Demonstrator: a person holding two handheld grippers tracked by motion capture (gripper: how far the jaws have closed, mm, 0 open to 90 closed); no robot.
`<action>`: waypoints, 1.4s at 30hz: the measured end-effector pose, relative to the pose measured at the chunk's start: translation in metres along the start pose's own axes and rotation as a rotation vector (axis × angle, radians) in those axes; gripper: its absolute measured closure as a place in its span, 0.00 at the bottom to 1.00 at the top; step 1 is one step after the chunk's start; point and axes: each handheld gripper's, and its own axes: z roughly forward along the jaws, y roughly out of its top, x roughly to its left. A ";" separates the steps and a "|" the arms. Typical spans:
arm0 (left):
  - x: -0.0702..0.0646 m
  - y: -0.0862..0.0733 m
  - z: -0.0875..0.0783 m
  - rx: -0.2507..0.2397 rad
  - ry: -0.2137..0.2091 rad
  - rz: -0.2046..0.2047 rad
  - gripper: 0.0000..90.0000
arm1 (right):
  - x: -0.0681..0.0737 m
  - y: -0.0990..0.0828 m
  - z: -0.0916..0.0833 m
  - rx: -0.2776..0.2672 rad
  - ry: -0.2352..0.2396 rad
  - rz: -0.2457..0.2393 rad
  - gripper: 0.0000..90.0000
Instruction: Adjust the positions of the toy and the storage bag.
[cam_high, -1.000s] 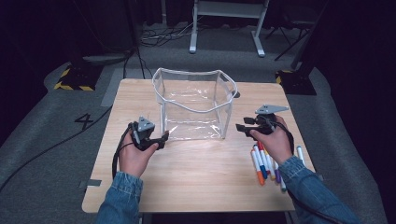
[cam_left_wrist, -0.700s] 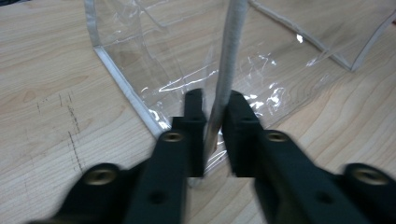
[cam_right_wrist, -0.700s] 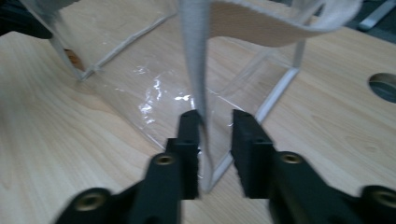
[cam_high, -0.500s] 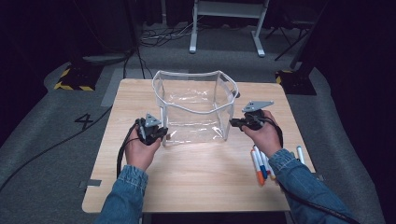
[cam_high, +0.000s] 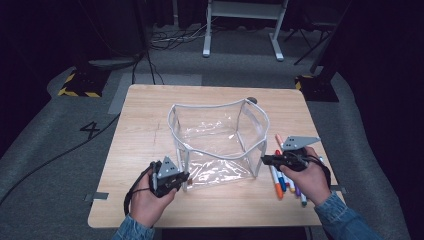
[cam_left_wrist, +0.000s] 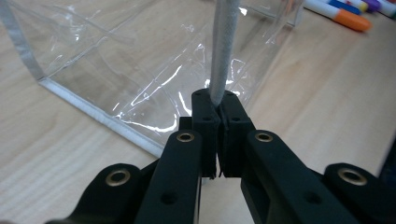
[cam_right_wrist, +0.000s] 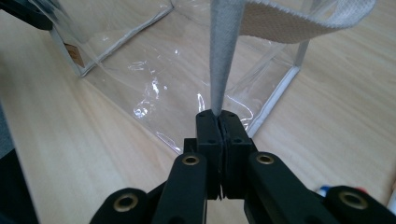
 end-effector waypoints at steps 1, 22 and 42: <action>0.000 0.000 0.000 0.000 0.000 0.000 0.97 | 0.003 -0.004 -0.004 0.003 0.001 -0.001 0.98; -0.060 -0.006 -0.004 0.036 -0.130 0.099 0.96 | 0.047 -0.072 -0.070 0.007 0.027 0.046 0.98; -0.065 -0.002 0.004 0.026 -0.184 0.117 0.92 | 0.051 -0.088 -0.088 0.000 0.022 0.086 0.96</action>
